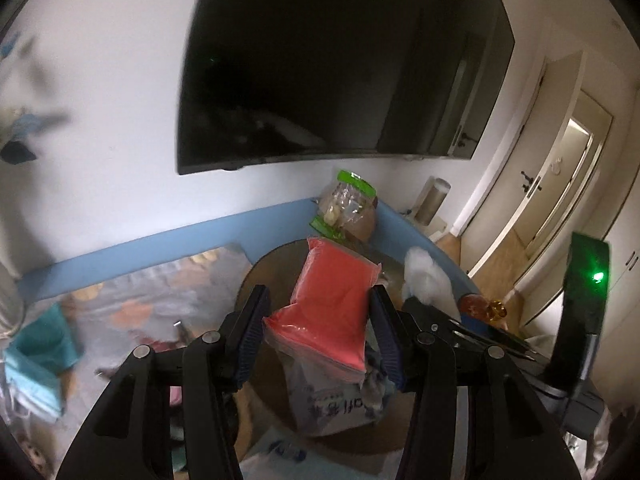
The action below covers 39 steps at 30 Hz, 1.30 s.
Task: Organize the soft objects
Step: 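Carry the red pouch and plush bear to the glass bowl and release both, then move both open grippers back over the remaining items on the bed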
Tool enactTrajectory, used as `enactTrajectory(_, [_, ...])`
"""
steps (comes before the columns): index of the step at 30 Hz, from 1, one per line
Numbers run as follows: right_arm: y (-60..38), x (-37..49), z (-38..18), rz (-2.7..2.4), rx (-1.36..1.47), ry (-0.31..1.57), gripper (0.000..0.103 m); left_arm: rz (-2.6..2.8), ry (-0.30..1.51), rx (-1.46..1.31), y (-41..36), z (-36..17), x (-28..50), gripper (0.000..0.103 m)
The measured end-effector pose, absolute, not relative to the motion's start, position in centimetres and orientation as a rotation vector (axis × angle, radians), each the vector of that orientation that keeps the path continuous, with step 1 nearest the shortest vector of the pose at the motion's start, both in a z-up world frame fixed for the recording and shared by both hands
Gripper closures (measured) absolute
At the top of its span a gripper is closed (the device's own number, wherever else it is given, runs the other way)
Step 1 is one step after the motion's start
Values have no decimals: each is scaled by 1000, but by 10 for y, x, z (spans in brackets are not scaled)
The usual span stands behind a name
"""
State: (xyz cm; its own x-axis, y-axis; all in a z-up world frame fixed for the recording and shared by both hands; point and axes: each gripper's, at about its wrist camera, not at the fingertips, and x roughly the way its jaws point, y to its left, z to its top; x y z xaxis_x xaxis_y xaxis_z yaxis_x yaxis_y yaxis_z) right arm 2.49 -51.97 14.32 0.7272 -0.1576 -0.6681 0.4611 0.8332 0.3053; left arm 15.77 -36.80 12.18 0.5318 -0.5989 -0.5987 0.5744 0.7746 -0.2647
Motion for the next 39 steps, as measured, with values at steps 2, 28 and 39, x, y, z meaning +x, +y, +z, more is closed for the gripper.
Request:
enactTrajectory(2, [-520,32,143,-351,469,677,24,-700,740,-31,-374,117,162,30])
enactTrajectory(28, [-386,-66,162,-144,400,651,17,-598,714,-160,-144,107,39,17])
enactTrajectory(39, [-216,-25,103,134,88,770,10,-129,788,-252,36,23,41,17])
